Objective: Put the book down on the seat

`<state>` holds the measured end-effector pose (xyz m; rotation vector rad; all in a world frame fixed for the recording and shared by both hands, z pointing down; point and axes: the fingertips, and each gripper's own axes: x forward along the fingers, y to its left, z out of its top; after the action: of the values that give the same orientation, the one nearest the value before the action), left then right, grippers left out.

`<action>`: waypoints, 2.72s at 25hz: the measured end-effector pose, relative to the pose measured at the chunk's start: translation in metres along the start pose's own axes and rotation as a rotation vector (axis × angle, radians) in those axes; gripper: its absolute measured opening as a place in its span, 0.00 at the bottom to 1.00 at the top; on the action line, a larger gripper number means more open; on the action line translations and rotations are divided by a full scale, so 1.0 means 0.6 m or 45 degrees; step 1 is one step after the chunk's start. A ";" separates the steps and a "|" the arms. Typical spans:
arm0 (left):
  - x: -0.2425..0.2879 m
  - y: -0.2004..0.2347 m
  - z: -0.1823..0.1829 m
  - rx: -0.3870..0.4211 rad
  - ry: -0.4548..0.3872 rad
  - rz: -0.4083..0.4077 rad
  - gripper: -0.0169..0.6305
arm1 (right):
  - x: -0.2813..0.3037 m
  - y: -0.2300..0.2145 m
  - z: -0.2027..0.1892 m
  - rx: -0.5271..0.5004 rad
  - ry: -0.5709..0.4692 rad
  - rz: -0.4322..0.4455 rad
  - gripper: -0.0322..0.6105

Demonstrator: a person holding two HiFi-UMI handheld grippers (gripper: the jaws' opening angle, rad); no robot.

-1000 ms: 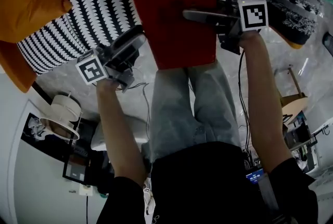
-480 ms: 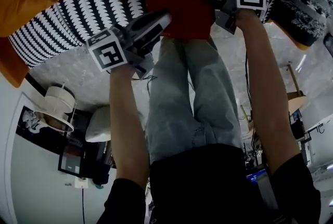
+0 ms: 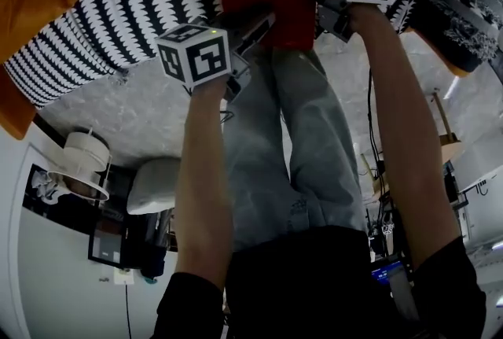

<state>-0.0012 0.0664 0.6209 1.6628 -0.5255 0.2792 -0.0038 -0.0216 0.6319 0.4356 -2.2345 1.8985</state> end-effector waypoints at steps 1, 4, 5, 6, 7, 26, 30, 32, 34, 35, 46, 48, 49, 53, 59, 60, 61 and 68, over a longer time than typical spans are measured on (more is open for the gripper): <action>0.003 0.005 0.000 -0.009 -0.006 0.014 0.08 | -0.001 -0.005 -0.001 0.001 0.003 -0.012 0.41; 0.003 0.015 0.004 -0.026 -0.014 0.030 0.05 | 0.002 -0.008 0.000 -0.010 0.002 -0.007 0.41; 0.000 0.018 0.008 -0.038 -0.018 0.039 0.05 | 0.005 -0.008 0.003 -0.013 0.002 -0.008 0.41; -0.005 0.023 0.014 -0.054 -0.023 0.052 0.05 | 0.009 -0.009 0.006 -0.011 0.002 -0.020 0.42; -0.009 0.028 0.018 -0.071 -0.027 0.067 0.05 | 0.010 -0.012 0.007 -0.005 0.003 -0.043 0.44; 0.009 0.044 0.011 -0.089 -0.013 0.206 0.05 | -0.211 -0.054 0.018 -0.127 -0.356 -0.599 0.42; 0.015 0.038 0.024 -0.154 -0.034 0.296 0.05 | -0.174 0.008 -0.004 -0.369 -0.238 -0.554 0.15; 0.021 0.032 0.028 -0.111 -0.048 0.363 0.05 | -0.143 0.021 -0.036 -0.436 -0.150 -0.550 0.12; 0.023 0.028 0.027 -0.033 -0.067 0.426 0.05 | -0.122 0.012 -0.065 -0.461 -0.100 -0.658 0.11; 0.019 0.028 0.027 0.008 -0.076 0.461 0.05 | -0.114 0.007 -0.074 -0.456 -0.094 -0.726 0.10; -0.015 0.019 0.014 0.257 -0.093 0.729 0.05 | -0.076 0.006 -0.108 -0.329 -0.102 -0.940 0.09; 0.001 0.007 0.016 0.285 -0.092 0.738 0.05 | -0.091 0.000 -0.108 -0.321 -0.112 -0.936 0.09; 0.004 0.001 0.018 0.303 -0.089 0.743 0.05 | -0.096 0.001 -0.107 -0.321 -0.118 -0.934 0.09; -0.013 -0.024 0.024 0.339 -0.109 0.755 0.05 | -0.102 0.028 -0.104 -0.336 -0.136 -0.932 0.09; -0.047 -0.056 0.027 0.386 -0.178 0.769 0.05 | -0.108 0.073 -0.097 -0.400 -0.186 -0.919 0.09; -0.055 -0.062 0.027 0.383 -0.194 0.764 0.05 | -0.108 0.084 -0.096 -0.412 -0.187 -0.920 0.09; -0.065 -0.069 0.029 0.376 -0.213 0.762 0.05 | -0.108 0.096 -0.095 -0.426 -0.185 -0.919 0.09; -0.107 -0.167 0.072 0.409 -0.322 0.743 0.05 | -0.158 0.190 -0.060 -0.528 -0.218 -0.921 0.09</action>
<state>-0.0127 0.0446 0.4970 1.8346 -1.2114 0.6069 0.0453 0.0406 0.5015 1.1629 -2.0684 1.0415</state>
